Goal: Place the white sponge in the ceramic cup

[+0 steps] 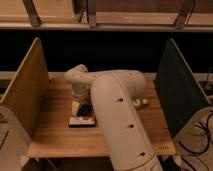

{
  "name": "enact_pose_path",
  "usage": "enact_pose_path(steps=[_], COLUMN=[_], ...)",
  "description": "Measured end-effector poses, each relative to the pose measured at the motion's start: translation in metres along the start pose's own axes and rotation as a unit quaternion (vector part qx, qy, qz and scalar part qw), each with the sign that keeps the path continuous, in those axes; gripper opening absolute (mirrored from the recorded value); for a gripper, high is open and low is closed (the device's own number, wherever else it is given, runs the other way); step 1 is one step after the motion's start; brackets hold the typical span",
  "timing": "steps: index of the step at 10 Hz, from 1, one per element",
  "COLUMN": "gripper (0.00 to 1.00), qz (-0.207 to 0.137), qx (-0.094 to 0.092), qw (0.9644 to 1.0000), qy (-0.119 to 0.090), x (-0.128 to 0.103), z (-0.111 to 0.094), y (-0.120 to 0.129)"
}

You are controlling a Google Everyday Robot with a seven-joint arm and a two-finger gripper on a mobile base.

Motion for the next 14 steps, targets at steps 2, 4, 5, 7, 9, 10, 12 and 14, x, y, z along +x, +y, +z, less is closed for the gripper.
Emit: enact_pose_path(steps=[2,4,5,7,9,10,12,14], gripper=[0.8,0.8,0.8,0.8,0.8,0.8,0.76,0.57], qz=[0.014,0.023,0.028,0.029,0.02,0.014,0.001,-0.005], qx=[0.0,0.003,0.006,0.015,0.012,0.01,0.004,0.009], qw=[0.9999,0.9997,0.9995,0.9993,0.9996,0.9998,1.0,0.9999], qy=[-0.001,-0.005,-0.009,-0.018,-0.013,-0.009,0.002,0.009], x=[0.002,0.006,0.007,0.006,0.008,0.007,0.008,0.009], z=[0.0,-0.002,-0.005,-0.011,-0.007,-0.005,0.002,0.001], y=[-0.004,-0.01,-0.013,-0.018,-0.009,-0.004,0.006,0.007])
